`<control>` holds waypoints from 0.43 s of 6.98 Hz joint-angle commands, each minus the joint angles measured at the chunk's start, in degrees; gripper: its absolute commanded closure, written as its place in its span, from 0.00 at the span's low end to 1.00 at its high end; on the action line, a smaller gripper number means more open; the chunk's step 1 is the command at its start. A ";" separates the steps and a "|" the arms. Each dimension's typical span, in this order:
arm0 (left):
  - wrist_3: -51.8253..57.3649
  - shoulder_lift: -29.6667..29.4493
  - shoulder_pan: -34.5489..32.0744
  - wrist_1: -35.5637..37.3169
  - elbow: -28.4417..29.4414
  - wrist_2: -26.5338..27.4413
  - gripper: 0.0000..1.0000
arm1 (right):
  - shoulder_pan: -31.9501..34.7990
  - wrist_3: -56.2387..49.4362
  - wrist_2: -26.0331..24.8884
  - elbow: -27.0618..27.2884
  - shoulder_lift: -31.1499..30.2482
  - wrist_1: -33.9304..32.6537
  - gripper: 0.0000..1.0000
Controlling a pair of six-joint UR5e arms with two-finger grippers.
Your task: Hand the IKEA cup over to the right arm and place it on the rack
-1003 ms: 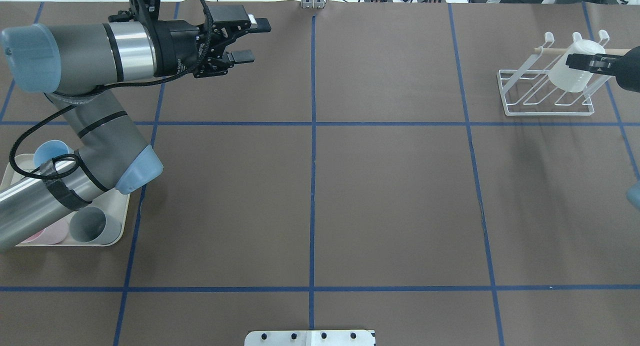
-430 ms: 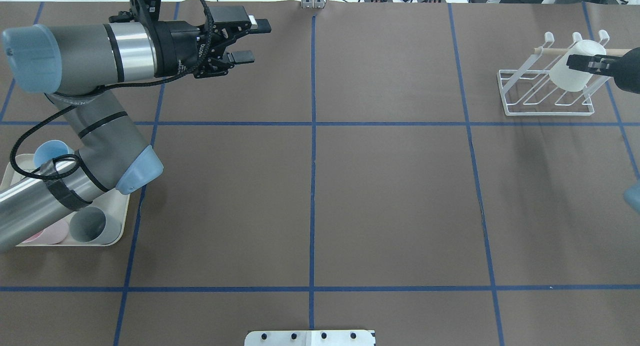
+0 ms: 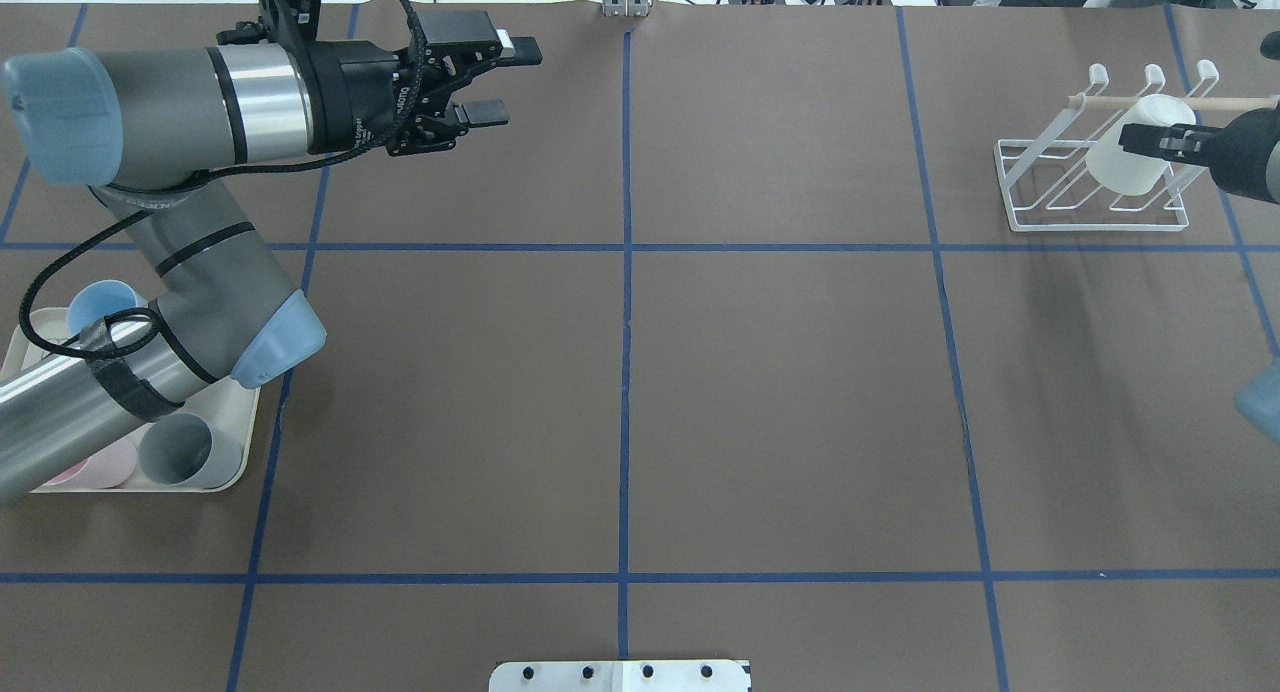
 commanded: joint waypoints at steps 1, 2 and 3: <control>0.00 0.00 -0.06 0.00 -0.06 0.00 0.12 | -0.24 0.04 0.08 -0.77 0.55 -0.01 0.72; 0.00 0.00 -0.06 0.00 -0.06 0.00 0.12 | -0.24 0.04 -0.01 -1.12 0.56 -0.01 0.55; 0.00 0.00 -0.24 0.00 -0.15 0.00 0.12 | -0.33 0.04 -0.01 -1.99 1.26 0.07 0.27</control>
